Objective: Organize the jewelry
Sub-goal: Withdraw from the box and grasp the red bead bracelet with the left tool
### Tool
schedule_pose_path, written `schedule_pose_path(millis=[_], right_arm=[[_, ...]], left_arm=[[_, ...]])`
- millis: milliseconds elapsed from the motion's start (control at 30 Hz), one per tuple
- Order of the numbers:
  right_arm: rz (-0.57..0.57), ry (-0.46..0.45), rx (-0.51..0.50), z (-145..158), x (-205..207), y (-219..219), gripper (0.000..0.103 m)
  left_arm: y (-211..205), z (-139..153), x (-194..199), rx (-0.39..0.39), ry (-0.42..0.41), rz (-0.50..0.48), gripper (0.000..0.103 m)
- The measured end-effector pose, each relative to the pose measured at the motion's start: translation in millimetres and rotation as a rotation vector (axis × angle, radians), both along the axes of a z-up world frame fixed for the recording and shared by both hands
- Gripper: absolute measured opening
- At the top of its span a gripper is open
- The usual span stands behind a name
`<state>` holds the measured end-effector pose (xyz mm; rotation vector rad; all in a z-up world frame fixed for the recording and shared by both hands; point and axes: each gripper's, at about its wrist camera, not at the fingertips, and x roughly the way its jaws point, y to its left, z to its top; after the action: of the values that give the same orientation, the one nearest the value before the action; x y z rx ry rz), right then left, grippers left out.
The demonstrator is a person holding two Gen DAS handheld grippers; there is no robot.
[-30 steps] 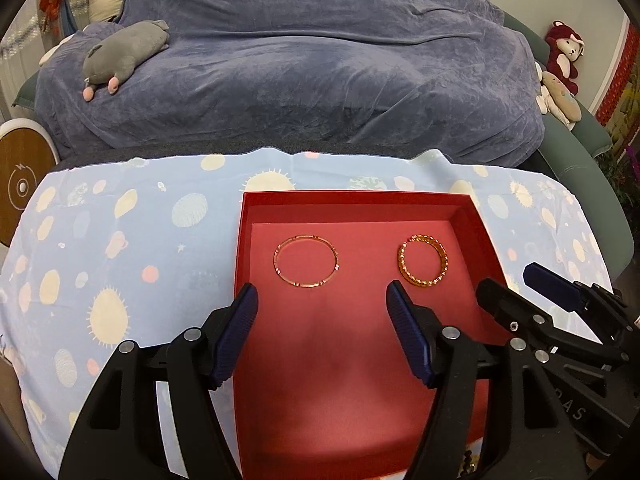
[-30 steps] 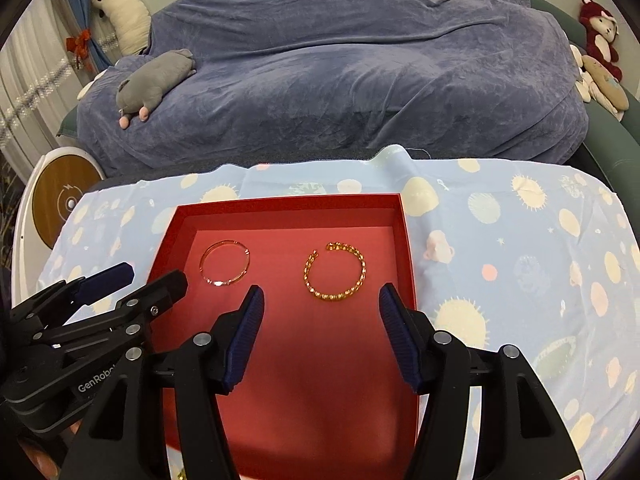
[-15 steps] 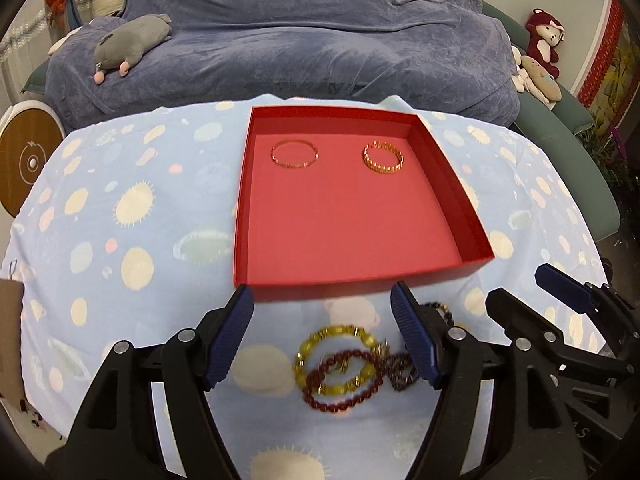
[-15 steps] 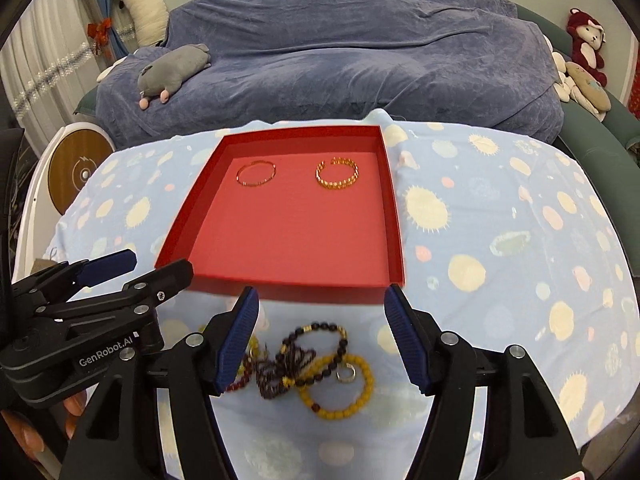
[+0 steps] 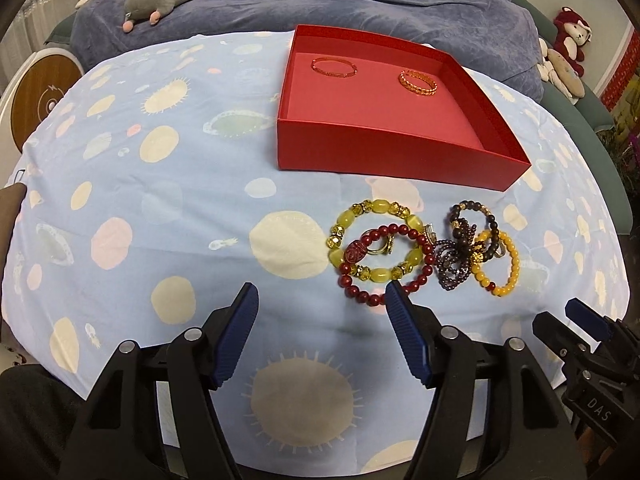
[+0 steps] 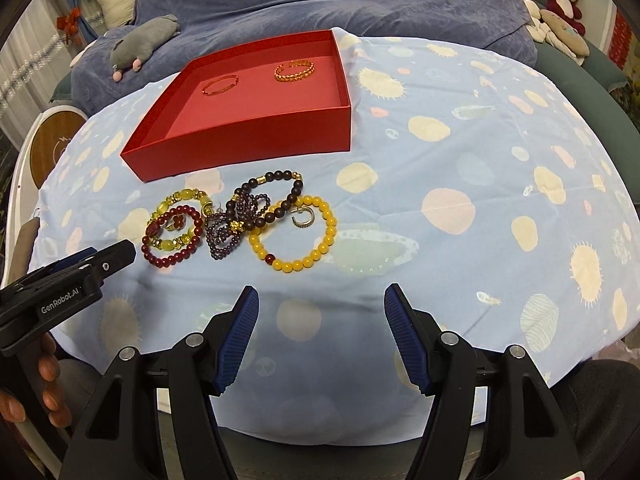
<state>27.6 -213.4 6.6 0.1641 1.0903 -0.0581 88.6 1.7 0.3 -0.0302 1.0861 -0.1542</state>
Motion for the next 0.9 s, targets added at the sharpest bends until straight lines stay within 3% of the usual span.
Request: schedule_pose_path(millis=[167, 433, 633, 900], right_arm=[[0.003, 0.002, 0.002, -2.2, 5.4, 1.8, 0.063], [0.008, 0.01, 0.012, -5.9, 16.8, 5.6, 0.063], [0.003, 0.008, 0.022, -6.3, 24.4, 4.4, 0.063], [0.001, 0.001, 0.042, -3.8, 31.5, 4.2, 0.063]], left_arm=[[-3.6, -10.6, 12.3, 0.003, 0.016, -0.007, 0.048], [-11.4, -20.4, 24.5, -0.007, 0.033, -0.026, 0.042], [-16.2, -16.1, 25.6, -0.057, 0.044, -0.058, 0.012], [-11.3, -8.6, 17.8, -0.106, 0.053, -0.055, 0.008]])
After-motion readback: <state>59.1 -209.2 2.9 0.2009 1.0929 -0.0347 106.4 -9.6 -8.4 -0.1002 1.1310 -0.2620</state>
